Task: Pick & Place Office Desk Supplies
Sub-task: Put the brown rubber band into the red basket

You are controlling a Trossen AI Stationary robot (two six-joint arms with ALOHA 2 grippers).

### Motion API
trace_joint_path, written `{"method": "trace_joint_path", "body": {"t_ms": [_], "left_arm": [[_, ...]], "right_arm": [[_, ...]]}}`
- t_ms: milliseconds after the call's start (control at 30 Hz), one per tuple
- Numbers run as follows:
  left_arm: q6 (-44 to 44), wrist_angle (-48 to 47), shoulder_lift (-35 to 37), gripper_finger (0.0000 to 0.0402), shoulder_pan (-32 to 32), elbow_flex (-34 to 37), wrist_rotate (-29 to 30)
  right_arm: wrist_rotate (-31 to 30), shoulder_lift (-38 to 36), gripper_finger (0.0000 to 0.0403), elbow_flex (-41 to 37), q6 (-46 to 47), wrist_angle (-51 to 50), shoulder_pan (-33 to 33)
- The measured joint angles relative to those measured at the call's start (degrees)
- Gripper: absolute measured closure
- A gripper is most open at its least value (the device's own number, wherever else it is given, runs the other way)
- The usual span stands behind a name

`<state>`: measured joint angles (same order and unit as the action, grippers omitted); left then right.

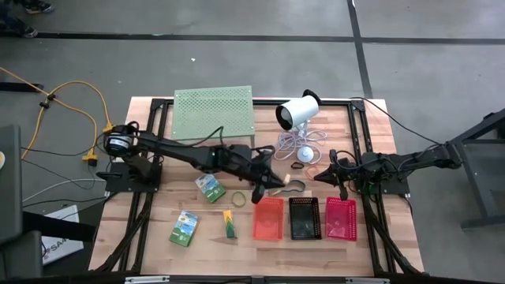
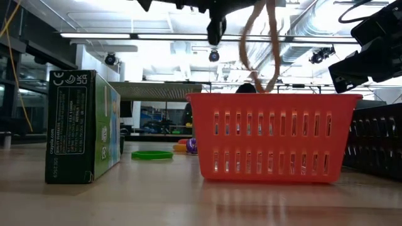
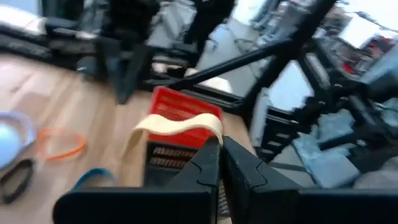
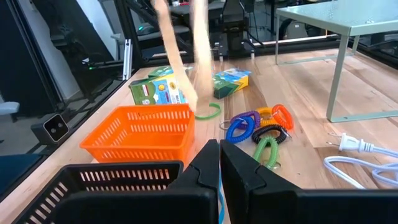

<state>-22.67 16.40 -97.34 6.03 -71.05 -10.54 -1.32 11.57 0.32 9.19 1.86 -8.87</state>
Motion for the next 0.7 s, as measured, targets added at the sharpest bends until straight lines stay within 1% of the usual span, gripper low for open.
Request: {"method": "trace_joint_path", "body": {"t_ms": [267,700], "left_arm": [[5.2,2.7,0.0,0.0401,2.5,0.0,-0.5],[8.7,2.7,0.0,0.0401,4.8,0.0,-0.4]], "right_arm": [[0.0,0.0,0.0399,0.0,0.0,0.0,0.0],[0.0,0.0,0.0399,0.0,0.0,0.0,0.0]]}}
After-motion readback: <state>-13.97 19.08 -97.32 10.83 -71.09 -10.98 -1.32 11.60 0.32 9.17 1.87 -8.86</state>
